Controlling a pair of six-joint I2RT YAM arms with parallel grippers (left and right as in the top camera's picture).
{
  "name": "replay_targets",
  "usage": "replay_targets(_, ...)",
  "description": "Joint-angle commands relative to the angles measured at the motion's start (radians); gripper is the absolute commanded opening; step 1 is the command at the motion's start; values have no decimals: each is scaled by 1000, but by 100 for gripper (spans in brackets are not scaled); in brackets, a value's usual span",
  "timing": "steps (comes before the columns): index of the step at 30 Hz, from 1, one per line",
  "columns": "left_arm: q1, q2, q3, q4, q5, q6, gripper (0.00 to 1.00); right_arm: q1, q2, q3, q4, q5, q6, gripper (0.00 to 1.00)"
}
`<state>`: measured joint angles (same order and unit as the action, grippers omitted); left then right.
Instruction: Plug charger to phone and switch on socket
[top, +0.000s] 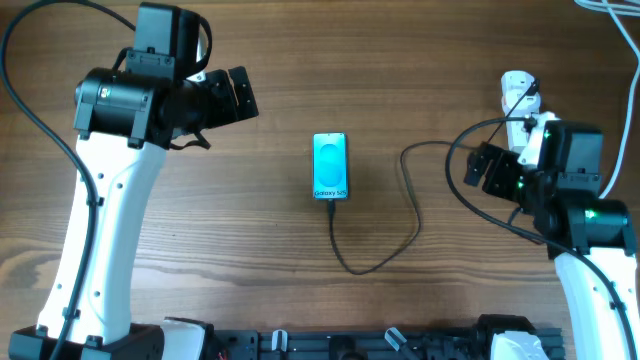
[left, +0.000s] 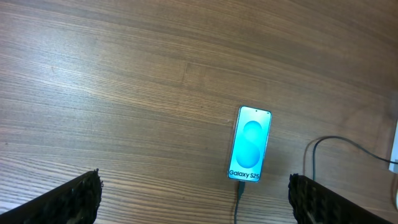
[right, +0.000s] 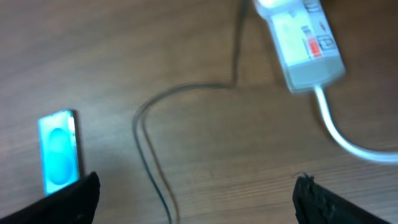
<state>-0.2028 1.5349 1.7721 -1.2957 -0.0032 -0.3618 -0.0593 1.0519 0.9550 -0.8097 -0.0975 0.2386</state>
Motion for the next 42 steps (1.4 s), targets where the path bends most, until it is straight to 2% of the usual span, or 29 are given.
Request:
replay_targets(1,-1,-3,3,0,-17,-13,100,8,-74,-16,80,-149,-146,100)
replay_targets(6,-1,-3,3,0,-17,-13,100,8,-323,-123,223,-158,-142,100)
replay_targets(11,-1,-3,3,0,-17,-13,100,8,-596,-364,452,-285,-220,100)
replay_targets(19,-1,-3,3,0,-17,-13,100,8,-929,-717,791,-293,-220,100)
replay_targets(23,-1,-3,3,0,-17,-13,100,8,-1009,-834,928,-268,-218,100)
replay_targets(29,-1,-3,3,0,-17,-13,100,24,-1049,-913,1000,-162,-209,100)
replay_targets(34,-1,-3,3,0,-17,-13,100,40,-1049,-952,1004,-84,-209,100)
replay_targets(42,-1,-3,3,0,-17,-13,100,40,-1049,-951,896,61,-205,100)
